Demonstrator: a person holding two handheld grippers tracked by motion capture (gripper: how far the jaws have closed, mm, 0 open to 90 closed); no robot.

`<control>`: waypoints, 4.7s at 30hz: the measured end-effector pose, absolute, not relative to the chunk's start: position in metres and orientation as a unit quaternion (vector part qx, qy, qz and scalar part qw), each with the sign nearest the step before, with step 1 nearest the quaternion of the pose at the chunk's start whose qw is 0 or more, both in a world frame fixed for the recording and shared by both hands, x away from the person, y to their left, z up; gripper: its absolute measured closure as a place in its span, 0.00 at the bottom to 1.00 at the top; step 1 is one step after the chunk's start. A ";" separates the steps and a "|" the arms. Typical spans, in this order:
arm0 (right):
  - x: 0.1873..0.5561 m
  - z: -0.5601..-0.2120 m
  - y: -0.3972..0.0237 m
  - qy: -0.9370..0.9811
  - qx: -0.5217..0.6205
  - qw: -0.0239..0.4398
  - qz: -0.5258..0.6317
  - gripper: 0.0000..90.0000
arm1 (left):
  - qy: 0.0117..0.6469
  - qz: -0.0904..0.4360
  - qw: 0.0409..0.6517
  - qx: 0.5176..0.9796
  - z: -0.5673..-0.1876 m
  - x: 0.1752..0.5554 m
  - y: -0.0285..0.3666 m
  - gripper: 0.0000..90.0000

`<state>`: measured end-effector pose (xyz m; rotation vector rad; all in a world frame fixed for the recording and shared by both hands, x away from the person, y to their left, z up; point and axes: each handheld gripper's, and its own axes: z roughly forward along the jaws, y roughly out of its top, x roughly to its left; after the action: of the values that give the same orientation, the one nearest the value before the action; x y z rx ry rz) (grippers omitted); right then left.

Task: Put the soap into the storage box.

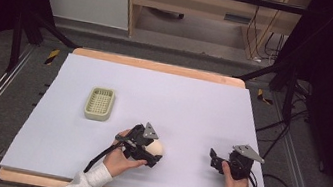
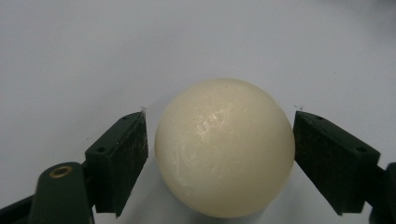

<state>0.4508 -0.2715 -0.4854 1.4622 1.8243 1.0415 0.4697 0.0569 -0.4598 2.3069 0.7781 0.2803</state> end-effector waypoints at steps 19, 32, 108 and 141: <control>0.451 -0.485 -0.272 0.682 0.547 0.290 0.389 0.05 | 0.297 0.104 0.325 0.892 -0.465 0.470 0.053 0.26; 0.451 -0.486 -0.272 0.682 0.547 0.289 0.390 0.05 | 0.298 0.109 0.320 0.892 -0.466 0.470 0.052 0.26; 0.450 -0.485 -0.272 0.681 0.546 0.291 0.392 0.05 | 0.332 0.134 0.341 0.869 -0.423 0.472 0.117 0.27; 0.450 -0.485 -0.272 0.681 0.544 0.293 0.393 0.05 | 0.373 0.168 0.340 0.847 -0.396 0.490 0.171 0.27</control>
<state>0.4498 -0.2716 -0.4854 1.4494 1.8143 1.0455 0.4899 0.1711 -0.3959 2.2037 0.9710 0.4382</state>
